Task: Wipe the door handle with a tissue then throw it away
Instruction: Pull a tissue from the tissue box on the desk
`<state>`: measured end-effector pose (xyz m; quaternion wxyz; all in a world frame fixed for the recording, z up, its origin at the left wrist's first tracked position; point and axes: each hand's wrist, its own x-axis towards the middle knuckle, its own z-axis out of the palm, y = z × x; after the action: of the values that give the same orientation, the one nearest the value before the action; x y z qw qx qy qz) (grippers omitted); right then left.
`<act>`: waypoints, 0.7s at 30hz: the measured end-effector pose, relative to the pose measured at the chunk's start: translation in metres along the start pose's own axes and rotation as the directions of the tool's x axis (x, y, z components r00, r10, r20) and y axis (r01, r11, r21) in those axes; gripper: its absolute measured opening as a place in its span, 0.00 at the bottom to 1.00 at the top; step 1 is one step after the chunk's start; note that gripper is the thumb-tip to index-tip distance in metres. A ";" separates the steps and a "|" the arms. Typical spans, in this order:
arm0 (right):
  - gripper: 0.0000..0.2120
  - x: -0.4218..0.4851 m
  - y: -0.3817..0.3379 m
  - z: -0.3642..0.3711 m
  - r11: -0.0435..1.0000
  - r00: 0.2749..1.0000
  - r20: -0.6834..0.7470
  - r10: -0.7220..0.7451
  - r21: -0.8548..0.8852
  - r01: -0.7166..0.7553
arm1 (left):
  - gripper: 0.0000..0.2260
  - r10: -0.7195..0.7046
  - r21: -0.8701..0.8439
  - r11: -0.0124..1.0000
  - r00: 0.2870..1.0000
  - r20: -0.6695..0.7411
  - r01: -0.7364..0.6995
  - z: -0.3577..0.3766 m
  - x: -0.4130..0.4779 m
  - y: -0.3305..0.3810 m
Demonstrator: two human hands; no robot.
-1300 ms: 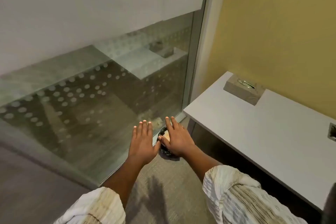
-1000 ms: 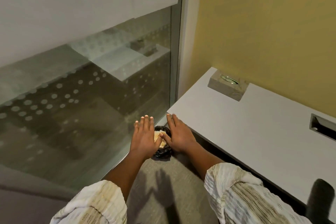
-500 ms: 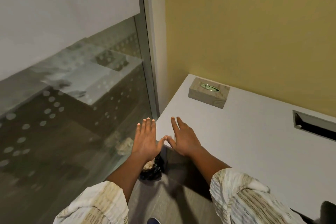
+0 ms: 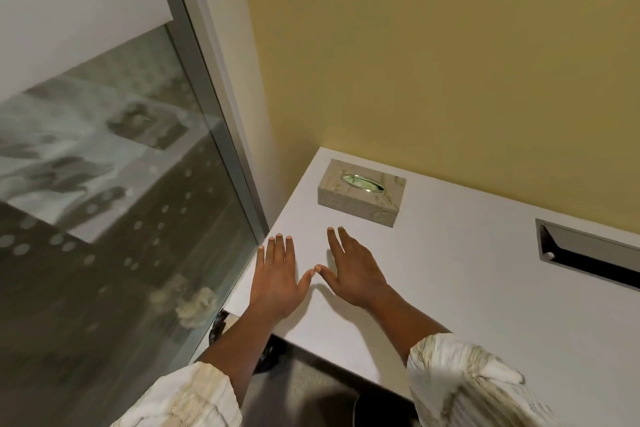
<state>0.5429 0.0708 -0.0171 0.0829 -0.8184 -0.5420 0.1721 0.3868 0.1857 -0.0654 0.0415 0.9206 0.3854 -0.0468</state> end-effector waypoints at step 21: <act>0.24 0.178 0.171 -0.059 0.993 0.991 -0.087 -0.106 -0.059 0.101 | 0.40 -0.132 -0.188 0.970 0.984 0.117 0.152 0.074 0.136 0.099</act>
<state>0.7749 0.1685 -0.0512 0.0936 -0.7981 -0.5839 0.1159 0.5489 0.2041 -0.1511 0.1488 0.8783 0.4504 -0.0592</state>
